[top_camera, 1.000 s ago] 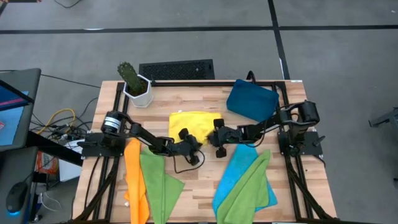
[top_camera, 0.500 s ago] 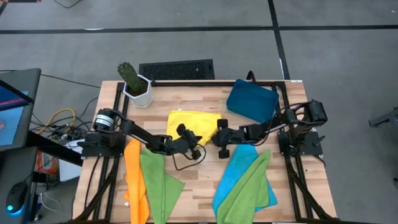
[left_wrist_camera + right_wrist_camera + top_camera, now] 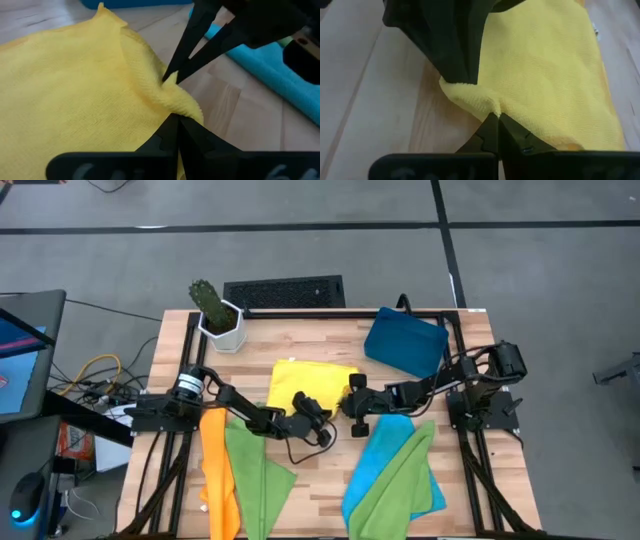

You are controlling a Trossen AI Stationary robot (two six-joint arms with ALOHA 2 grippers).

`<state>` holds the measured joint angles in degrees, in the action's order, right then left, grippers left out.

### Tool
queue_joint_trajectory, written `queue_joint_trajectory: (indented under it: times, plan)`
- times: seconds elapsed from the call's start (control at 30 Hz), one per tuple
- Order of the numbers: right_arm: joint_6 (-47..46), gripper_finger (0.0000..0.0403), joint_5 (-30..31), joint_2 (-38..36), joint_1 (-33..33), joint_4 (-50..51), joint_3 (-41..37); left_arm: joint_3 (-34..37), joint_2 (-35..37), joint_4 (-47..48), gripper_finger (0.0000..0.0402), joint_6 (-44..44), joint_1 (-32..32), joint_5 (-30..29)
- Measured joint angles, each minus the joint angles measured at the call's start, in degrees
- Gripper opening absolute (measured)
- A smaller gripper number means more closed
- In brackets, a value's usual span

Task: Fold microfiber towels
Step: Fold the yellow microfiber cloth

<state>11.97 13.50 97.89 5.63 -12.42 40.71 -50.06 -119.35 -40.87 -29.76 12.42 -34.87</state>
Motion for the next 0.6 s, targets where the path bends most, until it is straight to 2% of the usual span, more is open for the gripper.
queue_joint_trajectory:
  times: [0.3,0.6]
  plan:
    - [0.33,0.0027,-0.04,0.00,0.74,-0.11,0.01,-0.82,-0.99,4.32,0.0000,-3.00,0.48,-0.44]
    - [1.95,0.0028,-1.53,0.02,5.11,-4.11,0.20,-2.32,-4.03,2.59,0.0000,-1.35,0.72,-1.13]
